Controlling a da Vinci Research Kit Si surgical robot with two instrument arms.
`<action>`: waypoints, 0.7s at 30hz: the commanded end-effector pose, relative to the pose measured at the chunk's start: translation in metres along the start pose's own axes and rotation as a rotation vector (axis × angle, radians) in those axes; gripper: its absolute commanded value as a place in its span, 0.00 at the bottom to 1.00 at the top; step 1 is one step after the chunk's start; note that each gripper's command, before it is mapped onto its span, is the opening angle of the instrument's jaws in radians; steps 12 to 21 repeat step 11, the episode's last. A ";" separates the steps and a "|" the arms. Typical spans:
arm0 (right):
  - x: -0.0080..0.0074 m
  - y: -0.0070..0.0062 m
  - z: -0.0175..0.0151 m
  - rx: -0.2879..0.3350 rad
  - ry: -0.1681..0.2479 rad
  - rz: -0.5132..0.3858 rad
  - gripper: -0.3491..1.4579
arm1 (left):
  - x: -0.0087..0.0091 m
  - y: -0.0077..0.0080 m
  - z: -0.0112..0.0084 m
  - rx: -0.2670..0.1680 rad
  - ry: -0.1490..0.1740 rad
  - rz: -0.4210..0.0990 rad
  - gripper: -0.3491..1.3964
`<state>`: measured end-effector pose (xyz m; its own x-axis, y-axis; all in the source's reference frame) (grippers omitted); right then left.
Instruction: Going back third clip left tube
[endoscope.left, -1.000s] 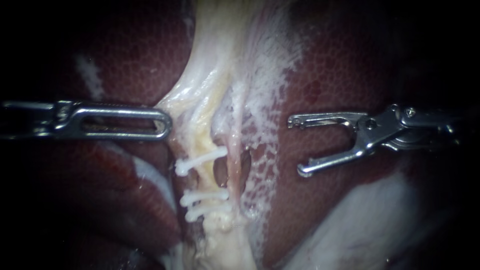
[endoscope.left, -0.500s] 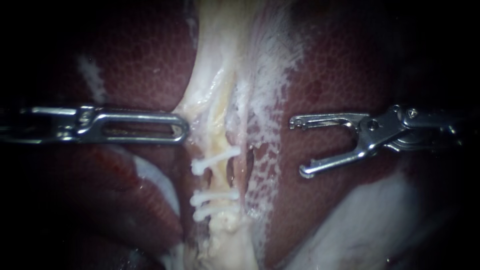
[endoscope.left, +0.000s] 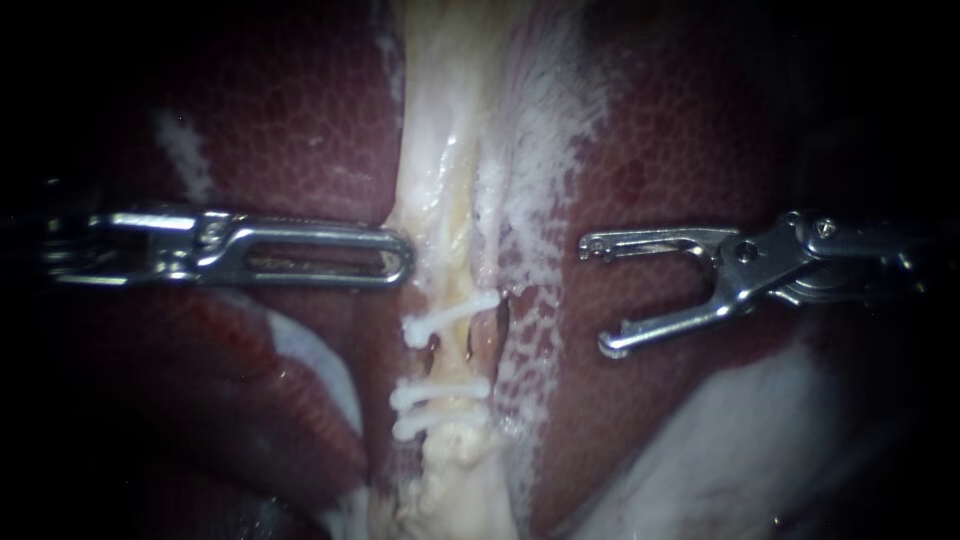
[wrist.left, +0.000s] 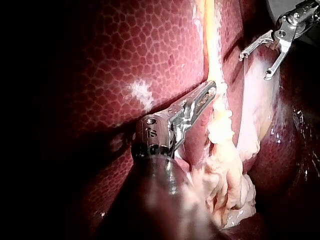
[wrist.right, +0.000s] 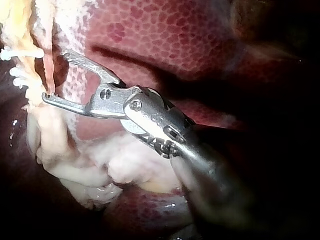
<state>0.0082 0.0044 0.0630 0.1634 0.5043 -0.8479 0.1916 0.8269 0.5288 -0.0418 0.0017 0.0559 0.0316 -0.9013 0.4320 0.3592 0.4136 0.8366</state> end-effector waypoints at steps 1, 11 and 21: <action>0.0000 0.0000 0.0000 0.000 0.000 0.000 0.52 | 0.0000 0.0000 0.0000 -0.001 0.003 0.000 0.00; 0.0000 0.0000 -0.0003 0.001 -0.002 -0.006 0.52 | 0.0000 0.0000 0.0000 -0.001 0.003 0.000 0.00; 0.0000 0.0000 -0.0003 0.001 -0.002 -0.006 0.52 | 0.0000 0.0000 0.0000 -0.001 0.003 0.000 0.00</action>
